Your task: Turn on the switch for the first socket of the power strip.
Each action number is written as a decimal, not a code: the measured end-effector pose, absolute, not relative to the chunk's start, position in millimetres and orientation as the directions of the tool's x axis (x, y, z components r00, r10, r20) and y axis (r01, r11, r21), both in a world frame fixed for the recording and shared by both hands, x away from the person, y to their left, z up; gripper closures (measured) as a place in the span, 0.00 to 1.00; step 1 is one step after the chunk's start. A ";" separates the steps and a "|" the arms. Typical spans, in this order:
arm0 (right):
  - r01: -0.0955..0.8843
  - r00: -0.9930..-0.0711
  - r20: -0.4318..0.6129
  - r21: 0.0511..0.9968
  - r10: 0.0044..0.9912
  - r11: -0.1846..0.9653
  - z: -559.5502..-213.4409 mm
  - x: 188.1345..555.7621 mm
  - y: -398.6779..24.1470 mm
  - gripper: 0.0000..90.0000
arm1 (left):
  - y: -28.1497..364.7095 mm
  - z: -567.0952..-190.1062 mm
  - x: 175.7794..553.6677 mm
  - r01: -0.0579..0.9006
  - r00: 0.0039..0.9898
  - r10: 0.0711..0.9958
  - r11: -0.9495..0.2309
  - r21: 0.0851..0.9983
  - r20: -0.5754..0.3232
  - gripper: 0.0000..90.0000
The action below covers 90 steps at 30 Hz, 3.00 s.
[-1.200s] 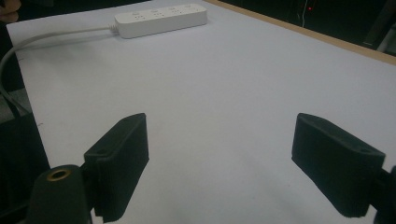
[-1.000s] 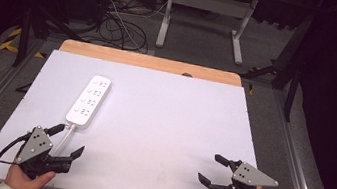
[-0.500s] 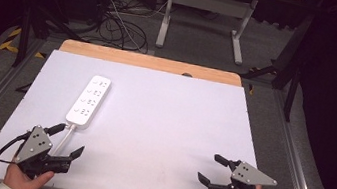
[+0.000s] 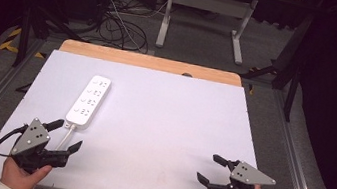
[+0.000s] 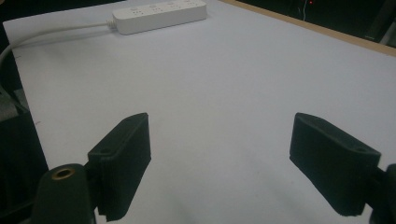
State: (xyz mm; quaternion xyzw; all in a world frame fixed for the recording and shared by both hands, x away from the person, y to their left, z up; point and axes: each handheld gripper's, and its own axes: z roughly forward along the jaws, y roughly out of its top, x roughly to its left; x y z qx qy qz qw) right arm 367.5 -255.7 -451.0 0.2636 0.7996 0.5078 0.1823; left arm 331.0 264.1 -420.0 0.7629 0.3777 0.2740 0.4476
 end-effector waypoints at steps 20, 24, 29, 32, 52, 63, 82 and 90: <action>0.247 -0.798 -0.014 0.904 0.602 0.349 -453.3 369.4 -254.5 0.24 | 266.9 -395.7 353.8 0.351 0.575 0.817 -0.299 0.887 0.048 0.26; 0.248 -0.798 -0.014 0.904 0.603 0.349 -453.3 369.5 -254.6 0.24 | 266.5 -394.2 358.4 0.354 0.575 0.817 -0.304 0.884 0.051 0.26; 0.248 -0.798 -0.013 0.904 0.603 0.348 -453.3 369.4 -254.6 0.24 | 266.6 -391.8 366.0 0.360 0.581 0.813 -0.305 0.881 0.044 0.26; 0.248 -0.798 -0.014 0.903 0.603 0.349 -453.4 369.6 -254.5 0.24 | 265.3 -391.0 371.6 0.370 0.578 0.815 -0.306 0.877 0.041 0.26; 0.248 -0.800 -0.013 0.903 0.600 0.351 -454.1 370.1 -254.9 0.24 | 268.3 -395.5 404.8 0.427 0.588 0.808 -0.326 0.844 0.015 0.45; 0.249 -0.799 -0.012 0.903 0.601 0.350 -454.5 370.3 -254.7 0.24 | 272.8 -403.9 427.6 0.522 0.527 0.850 -0.333 0.785 0.010 0.51; 0.251 -0.801 -0.009 0.903 0.598 0.350 -455.1 371.0 -255.2 0.24 | 282.6 -419.6 452.6 0.636 0.414 0.910 -0.293 0.714 0.004 0.95; 0.252 -0.803 -0.006 0.903 0.596 0.349 -455.5 371.2 -255.3 0.24 | 283.8 -425.4 457.9 0.665 0.430 0.903 -0.308 0.680 -0.012 1.00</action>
